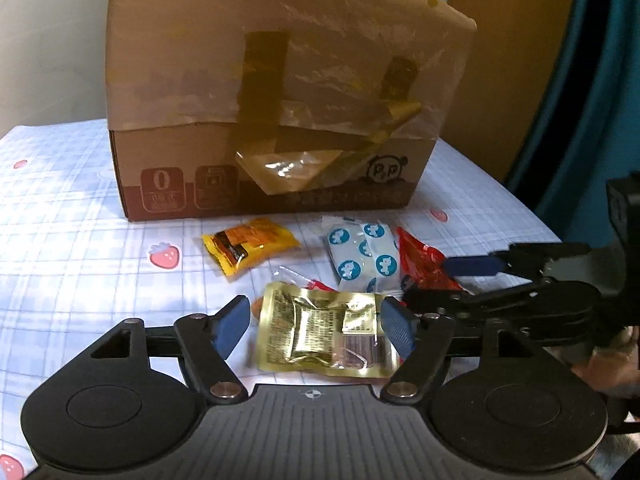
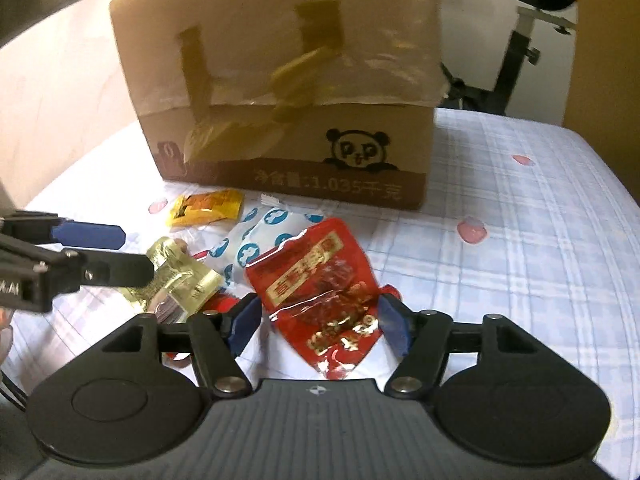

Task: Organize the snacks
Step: 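Position the left gripper over the gold foil packet while the right hovers over the red packet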

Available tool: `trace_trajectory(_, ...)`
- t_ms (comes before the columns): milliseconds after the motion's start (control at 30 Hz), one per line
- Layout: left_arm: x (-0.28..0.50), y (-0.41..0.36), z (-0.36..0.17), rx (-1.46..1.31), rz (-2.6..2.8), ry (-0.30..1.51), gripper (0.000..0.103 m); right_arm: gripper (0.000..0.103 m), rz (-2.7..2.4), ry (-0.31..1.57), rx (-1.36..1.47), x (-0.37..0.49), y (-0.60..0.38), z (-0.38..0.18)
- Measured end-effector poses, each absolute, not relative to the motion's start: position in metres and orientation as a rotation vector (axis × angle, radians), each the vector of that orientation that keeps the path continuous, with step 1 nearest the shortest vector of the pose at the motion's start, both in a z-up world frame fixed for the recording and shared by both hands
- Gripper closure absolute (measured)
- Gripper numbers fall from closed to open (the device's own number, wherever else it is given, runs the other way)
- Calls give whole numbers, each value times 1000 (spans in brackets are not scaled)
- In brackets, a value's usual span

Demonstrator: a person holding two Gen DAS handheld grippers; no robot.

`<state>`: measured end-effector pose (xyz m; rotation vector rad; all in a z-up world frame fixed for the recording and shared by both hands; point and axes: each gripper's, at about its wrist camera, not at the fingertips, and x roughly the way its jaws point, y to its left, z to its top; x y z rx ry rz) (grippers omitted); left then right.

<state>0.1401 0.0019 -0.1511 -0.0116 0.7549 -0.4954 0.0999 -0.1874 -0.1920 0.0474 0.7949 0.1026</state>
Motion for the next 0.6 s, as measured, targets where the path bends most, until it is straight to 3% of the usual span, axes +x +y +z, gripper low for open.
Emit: trace_trajectory(600, 132, 8, -168, -17, -432, 798, 29, 30, 133, 729, -16, 103, -178, -201)
